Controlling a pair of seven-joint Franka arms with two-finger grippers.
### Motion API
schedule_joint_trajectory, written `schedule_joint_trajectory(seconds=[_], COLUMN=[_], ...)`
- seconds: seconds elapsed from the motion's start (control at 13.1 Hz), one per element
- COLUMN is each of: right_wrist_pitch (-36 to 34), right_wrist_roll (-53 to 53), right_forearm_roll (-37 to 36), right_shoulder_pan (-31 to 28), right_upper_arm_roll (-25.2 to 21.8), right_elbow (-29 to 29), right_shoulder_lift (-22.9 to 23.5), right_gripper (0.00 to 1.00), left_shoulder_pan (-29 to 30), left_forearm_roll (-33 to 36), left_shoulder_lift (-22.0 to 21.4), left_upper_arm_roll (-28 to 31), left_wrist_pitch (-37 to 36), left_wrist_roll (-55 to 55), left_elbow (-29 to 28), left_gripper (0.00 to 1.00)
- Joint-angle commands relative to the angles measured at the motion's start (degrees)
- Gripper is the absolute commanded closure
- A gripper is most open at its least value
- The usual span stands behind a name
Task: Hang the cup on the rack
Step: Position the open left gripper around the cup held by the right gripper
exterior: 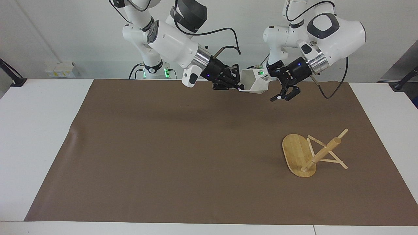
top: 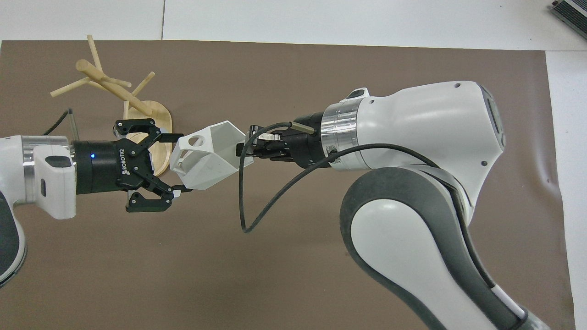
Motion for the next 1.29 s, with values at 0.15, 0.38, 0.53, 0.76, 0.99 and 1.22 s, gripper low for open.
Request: schedule_joint_trajectory(seconds=[0.15,0.38,0.53,0.76,0.99,1.22], right_wrist_pitch=[0.8,0.8,0.8,0.8,0.8,0.8], right_wrist_roll=[1.4,1.4,1.4,1.4,1.4,1.4], right_forearm_roll=[-0.8,-0.9,-0.9,-0.9,-0.9,-0.9], right_shoulder_pan=[-0.6,-0.6,-0.6,-0.6,-0.6,-0.6], right_upper_arm_roll=[0.8,0.8,0.8,0.8,0.8,0.8], right_elbow=[-0.4,-0.4,-0.4,-0.5,-0.5,-0.5], right_shoulder_lift=[-0.3,-0.3,-0.3,-0.3,-0.3,-0.3], right_gripper=[1.0,1.0,1.0,1.0,1.0,1.0], left_shoulder_pan=[-0.6,1.0,1.9,3.3,3.1,2.4], left_forearm_roll=[-1.6,-1.0,0.4,0.7,0.8,0.8], left_shoulder_lift=[-2.0,-1.6,-1.2,-1.7,-3.0,-4.7], left_upper_arm_roll=[0.7,0.9,1.0,1.0,0.9,0.4], left_wrist_pitch=[1.4,2.4,1.5,-1.0,-1.4,-1.2], left_wrist_roll=[0.9,2.8,3.3,1.8,-2.9,-6.2], left_elbow=[-1.4,-0.6,0.0,-0.5,-3.0,-5.4], left_gripper=[0.0,0.0,0.0,0.0,0.0,0.0])
